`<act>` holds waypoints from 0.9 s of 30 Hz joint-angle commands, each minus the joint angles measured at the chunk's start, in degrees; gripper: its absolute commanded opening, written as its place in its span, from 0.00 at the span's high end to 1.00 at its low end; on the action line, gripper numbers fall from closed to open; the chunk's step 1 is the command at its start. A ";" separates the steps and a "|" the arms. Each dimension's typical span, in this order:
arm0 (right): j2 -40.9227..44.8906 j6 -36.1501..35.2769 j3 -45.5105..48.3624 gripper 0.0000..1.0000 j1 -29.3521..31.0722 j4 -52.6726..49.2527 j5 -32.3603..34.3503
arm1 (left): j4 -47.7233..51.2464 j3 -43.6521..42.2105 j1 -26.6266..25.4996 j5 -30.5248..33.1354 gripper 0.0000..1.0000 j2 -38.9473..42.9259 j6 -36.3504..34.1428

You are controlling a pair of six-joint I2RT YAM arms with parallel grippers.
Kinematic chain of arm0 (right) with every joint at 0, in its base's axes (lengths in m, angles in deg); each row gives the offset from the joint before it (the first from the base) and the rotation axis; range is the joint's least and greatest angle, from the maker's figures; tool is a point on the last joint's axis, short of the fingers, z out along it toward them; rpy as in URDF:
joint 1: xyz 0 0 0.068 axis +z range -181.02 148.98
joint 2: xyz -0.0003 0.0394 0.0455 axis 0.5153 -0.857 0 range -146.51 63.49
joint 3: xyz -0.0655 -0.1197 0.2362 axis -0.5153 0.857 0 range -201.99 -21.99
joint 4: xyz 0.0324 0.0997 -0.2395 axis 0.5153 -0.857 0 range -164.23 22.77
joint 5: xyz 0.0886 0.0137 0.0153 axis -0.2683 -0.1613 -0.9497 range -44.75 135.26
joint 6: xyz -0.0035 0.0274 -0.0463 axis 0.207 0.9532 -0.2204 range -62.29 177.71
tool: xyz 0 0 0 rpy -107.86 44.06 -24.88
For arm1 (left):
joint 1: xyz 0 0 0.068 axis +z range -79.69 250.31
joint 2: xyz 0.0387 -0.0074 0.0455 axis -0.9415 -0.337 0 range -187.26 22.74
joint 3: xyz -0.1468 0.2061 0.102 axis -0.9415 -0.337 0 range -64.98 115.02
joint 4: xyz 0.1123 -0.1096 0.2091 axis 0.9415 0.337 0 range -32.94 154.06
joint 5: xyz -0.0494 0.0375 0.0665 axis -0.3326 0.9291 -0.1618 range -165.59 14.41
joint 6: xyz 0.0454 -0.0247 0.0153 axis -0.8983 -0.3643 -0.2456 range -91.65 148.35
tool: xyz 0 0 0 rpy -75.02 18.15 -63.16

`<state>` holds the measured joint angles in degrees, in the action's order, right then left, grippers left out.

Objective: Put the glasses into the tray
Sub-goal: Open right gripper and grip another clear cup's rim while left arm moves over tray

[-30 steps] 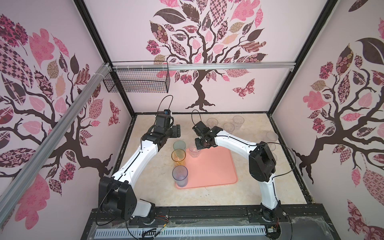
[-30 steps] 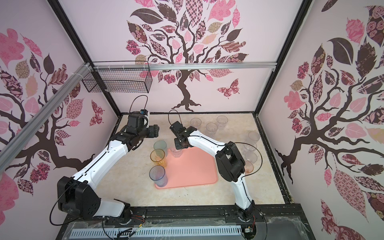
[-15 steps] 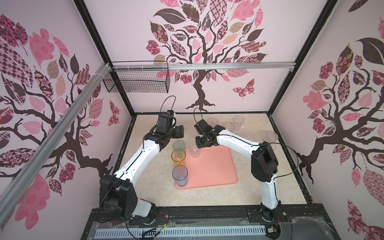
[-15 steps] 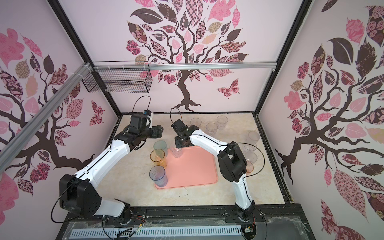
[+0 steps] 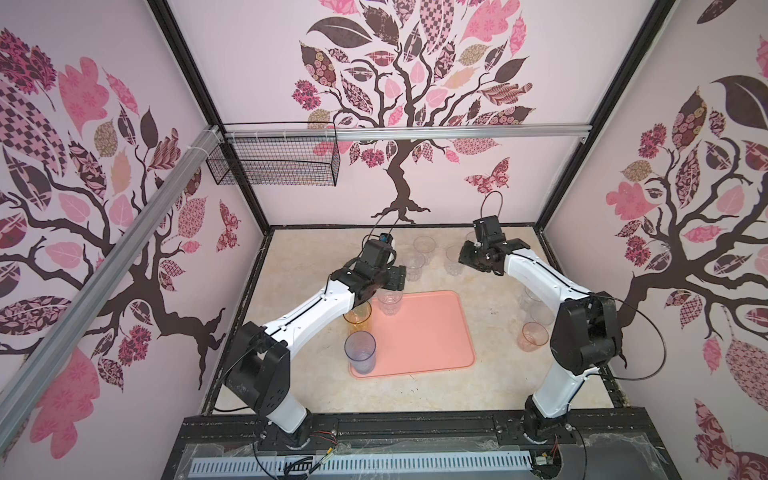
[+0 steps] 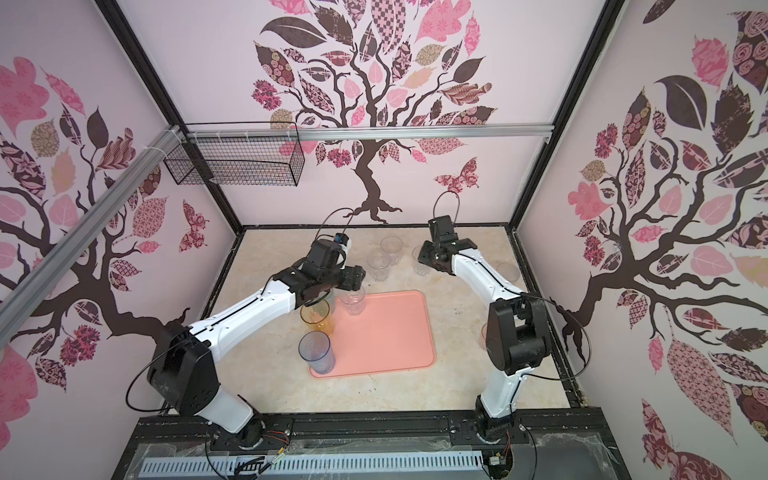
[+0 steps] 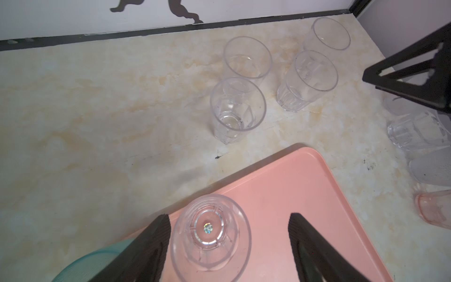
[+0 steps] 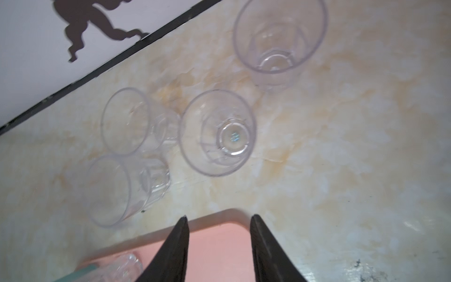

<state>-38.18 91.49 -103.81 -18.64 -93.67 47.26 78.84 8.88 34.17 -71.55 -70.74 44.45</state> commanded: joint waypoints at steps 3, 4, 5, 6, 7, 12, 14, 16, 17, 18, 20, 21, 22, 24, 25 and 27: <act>-3.41 3.78 -2.57 0.50 -1.96 2.93 2.17 | -1.81 5.37 -4.30 1.16 0.19 -4.64 -0.01; -4.16 3.60 -3.05 0.49 -2.10 2.86 2.23 | -1.80 5.85 -4.86 0.96 0.19 -5.50 -0.09; -4.86 3.47 -3.29 0.49 -2.11 3.12 2.06 | -1.85 6.48 -5.23 0.42 0.19 -6.44 -0.10; -5.56 3.44 -3.34 0.49 -2.19 3.43 1.74 | -1.80 7.12 -5.56 -0.45 0.19 -7.44 -0.21; -6.17 3.49 -3.35 0.49 -2.17 3.85 1.15 | -1.75 7.90 -5.68 -1.79 0.19 -8.58 -0.51; -8.82 2.79 -5.22 0.50 -2.12 3.95 -0.32 | -0.69 11.15 -6.13 -5.96 0.19 -13.70 -0.12; -9.82 2.44 -6.03 0.50 -2.18 4.03 -0.44 | -0.13 12.21 -6.17 -6.65 0.19 -15.16 -0.25; -11.42 2.41 -6.93 0.51 -2.14 3.82 -0.42 | 0.67 13.22 -6.20 -6.50 0.19 -16.54 -0.95; -12.13 2.35 -7.24 0.52 -2.16 3.83 -0.55 | 1.12 13.61 -6.27 -6.36 0.19 -17.15 -1.19; -12.89 2.51 -7.45 0.52 -2.12 3.85 -0.81 | 1.71 14.01 -6.31 -6.23 0.19 -17.79 -1.57; -14.03 2.83 -7.56 0.53 -2.13 3.92 -1.29 | 2.00 13.94 -6.31 -6.14 0.19 -18.57 -1.93; -14.59 2.96 -7.61 0.54 -2.19 3.90 -1.39 | 2.04 13.66 -6.31 -6.06 0.19 -18.79 -1.95; -14.89 3.01 -7.41 0.54 -2.18 3.92 -1.49 | 2.03 13.35 -6.31 -6.07 0.19 -18.94 -1.95; -15.34 2.99 -7.14 0.56 -2.14 4.11 -1.47 | 1.94 12.89 -6.30 -6.40 0.19 -18.94 -1.95; -15.34 3.00 -6.99 0.57 -2.11 4.27 -1.47 | 1.94 12.76 -6.40 -6.56 0.19 -18.97 -1.95; -15.27 3.09 -6.76 0.61 -2.13 4.48 -1.47 | 1.94 12.50 -6.48 -6.86 0.19 -19.02 -1.95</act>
<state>-52.00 94.15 -110.00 -21.02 -88.90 45.99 80.37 20.49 28.13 -77.50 -89.05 43.29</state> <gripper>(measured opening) 0.399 0.805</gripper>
